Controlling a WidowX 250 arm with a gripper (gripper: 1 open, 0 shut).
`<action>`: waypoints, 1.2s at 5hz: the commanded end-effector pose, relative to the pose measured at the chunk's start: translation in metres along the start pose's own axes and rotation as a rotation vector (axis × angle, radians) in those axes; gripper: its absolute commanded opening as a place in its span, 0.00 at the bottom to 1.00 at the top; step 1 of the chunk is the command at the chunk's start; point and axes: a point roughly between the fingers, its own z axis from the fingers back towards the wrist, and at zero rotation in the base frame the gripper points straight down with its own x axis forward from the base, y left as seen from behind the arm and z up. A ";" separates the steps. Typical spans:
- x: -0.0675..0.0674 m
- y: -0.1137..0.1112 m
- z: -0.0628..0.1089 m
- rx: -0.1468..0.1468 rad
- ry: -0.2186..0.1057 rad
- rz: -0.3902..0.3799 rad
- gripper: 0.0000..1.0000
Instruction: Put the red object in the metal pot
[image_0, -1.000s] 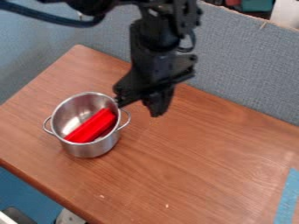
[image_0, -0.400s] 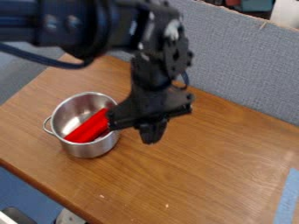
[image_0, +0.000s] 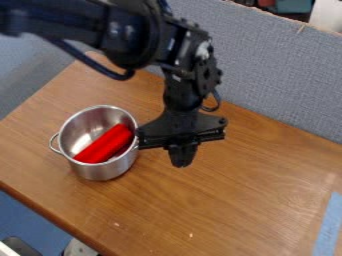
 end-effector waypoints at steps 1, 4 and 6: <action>0.019 -0.023 -0.017 -0.024 -0.019 0.004 0.00; -0.009 -0.089 -0.006 -0.064 0.025 -0.082 0.00; 0.017 -0.107 0.001 -0.090 0.049 -0.157 0.00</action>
